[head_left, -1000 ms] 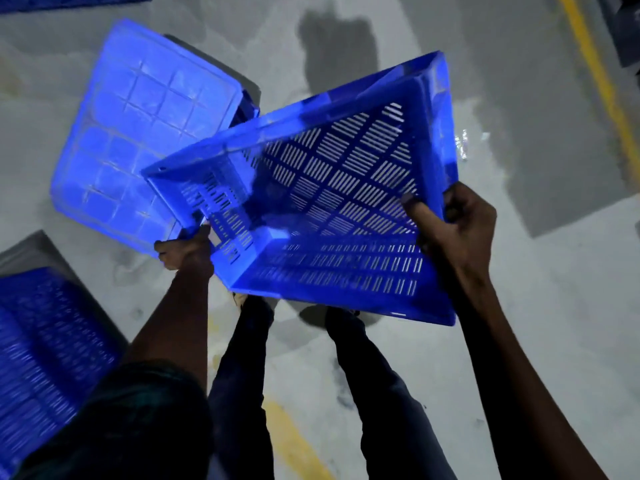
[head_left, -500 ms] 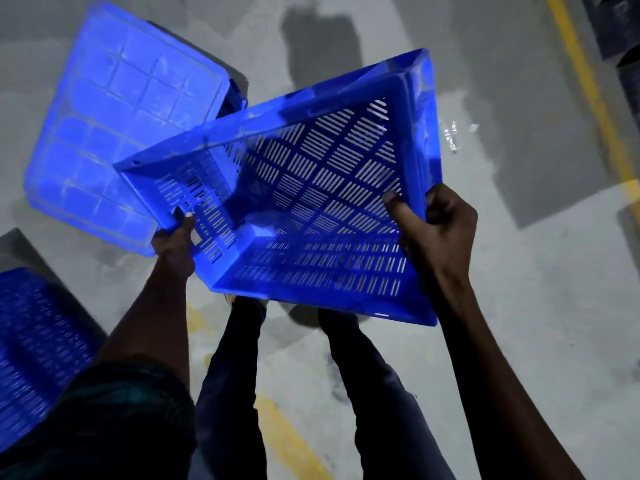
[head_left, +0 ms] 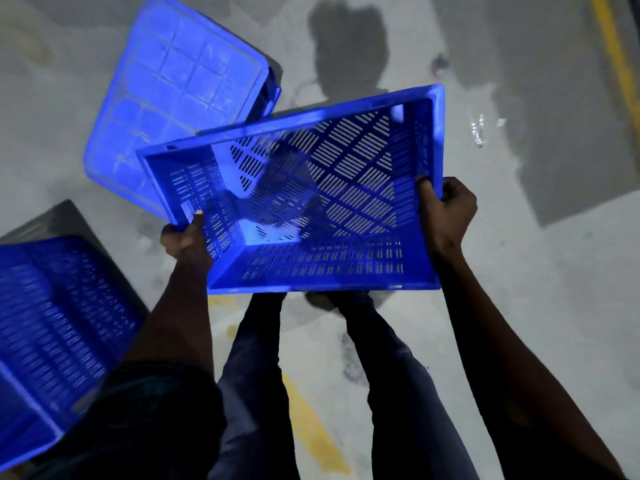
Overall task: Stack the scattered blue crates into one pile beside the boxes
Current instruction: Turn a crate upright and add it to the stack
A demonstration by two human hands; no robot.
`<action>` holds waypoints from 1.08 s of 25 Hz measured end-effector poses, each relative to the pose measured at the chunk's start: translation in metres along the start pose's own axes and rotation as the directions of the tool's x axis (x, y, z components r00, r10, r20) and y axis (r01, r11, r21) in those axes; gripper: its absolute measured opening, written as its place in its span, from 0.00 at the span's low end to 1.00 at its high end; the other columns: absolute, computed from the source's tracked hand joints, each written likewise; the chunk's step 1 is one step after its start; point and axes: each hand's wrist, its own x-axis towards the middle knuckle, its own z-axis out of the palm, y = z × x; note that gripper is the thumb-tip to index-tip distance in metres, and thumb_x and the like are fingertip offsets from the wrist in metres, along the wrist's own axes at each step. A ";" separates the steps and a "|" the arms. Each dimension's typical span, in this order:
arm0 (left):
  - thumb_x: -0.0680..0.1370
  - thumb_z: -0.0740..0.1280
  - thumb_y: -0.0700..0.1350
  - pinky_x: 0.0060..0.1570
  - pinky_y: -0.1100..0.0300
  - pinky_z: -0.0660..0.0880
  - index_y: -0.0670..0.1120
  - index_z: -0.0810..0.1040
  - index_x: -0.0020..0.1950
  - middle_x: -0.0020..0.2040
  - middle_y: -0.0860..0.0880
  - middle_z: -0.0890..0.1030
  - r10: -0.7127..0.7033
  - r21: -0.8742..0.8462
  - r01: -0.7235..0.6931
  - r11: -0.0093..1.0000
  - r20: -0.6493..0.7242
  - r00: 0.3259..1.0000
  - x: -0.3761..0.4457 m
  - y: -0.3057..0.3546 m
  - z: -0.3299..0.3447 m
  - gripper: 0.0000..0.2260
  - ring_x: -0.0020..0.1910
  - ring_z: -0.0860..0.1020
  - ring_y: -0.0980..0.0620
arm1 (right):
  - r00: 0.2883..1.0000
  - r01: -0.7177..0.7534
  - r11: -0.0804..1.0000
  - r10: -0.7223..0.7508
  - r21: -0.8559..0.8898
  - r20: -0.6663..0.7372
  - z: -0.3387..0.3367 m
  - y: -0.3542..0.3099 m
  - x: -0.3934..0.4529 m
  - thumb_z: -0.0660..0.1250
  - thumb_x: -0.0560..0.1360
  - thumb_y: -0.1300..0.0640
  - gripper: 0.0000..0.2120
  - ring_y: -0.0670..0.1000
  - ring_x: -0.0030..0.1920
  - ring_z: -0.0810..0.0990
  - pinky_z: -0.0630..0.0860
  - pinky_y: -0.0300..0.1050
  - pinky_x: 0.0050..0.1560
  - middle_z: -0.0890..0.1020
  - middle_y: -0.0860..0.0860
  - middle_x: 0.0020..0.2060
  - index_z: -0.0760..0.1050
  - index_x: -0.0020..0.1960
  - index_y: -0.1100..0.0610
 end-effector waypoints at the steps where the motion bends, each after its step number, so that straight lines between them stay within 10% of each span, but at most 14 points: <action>1: 0.69 0.79 0.47 0.39 0.60 0.74 0.47 0.74 0.47 0.45 0.49 0.78 -0.020 0.022 0.021 1.000 -0.044 0.999 -0.008 0.006 -0.017 0.15 0.40 0.75 0.52 | 1.000 0.018 0.999 -0.017 -0.038 0.022 0.000 -0.006 -0.001 0.69 0.72 0.49 0.15 0.45 0.28 0.67 0.67 0.44 0.31 0.72 0.49 0.26 0.70 0.31 0.54; 10: 0.71 0.74 0.48 0.47 0.56 0.77 0.40 0.81 0.57 0.50 0.42 0.84 0.105 0.124 -0.093 0.988 -0.098 0.990 -0.091 0.084 -0.204 0.18 0.48 0.83 0.46 | 0.938 0.287 0.928 -0.223 -0.236 0.264 -0.021 -0.129 -0.066 0.61 0.74 0.48 0.14 0.60 0.37 0.79 0.72 0.47 0.38 0.80 0.56 0.34 0.74 0.41 0.58; 17: 0.69 0.71 0.57 0.44 0.51 0.77 0.46 0.80 0.44 0.40 0.45 0.82 0.227 0.047 -0.222 0.974 -0.224 0.948 -0.129 0.104 -0.343 0.14 0.42 0.81 0.41 | 0.851 0.470 0.848 -0.362 -0.244 0.381 -0.046 -0.209 -0.139 0.62 0.77 0.48 0.17 0.63 0.41 0.79 0.76 0.53 0.42 0.82 0.61 0.39 0.75 0.46 0.63; 27: 0.72 0.72 0.50 0.49 0.50 0.78 0.42 0.83 0.51 0.45 0.41 0.85 -0.156 -0.338 -0.044 0.940 -0.542 0.826 -0.193 0.030 -0.484 0.14 0.45 0.83 0.43 | 0.629 0.743 0.621 -0.522 -0.248 0.576 0.024 -0.302 -0.278 0.65 0.78 0.51 0.15 0.67 0.50 0.80 0.67 0.48 0.42 0.82 0.66 0.48 0.76 0.49 0.65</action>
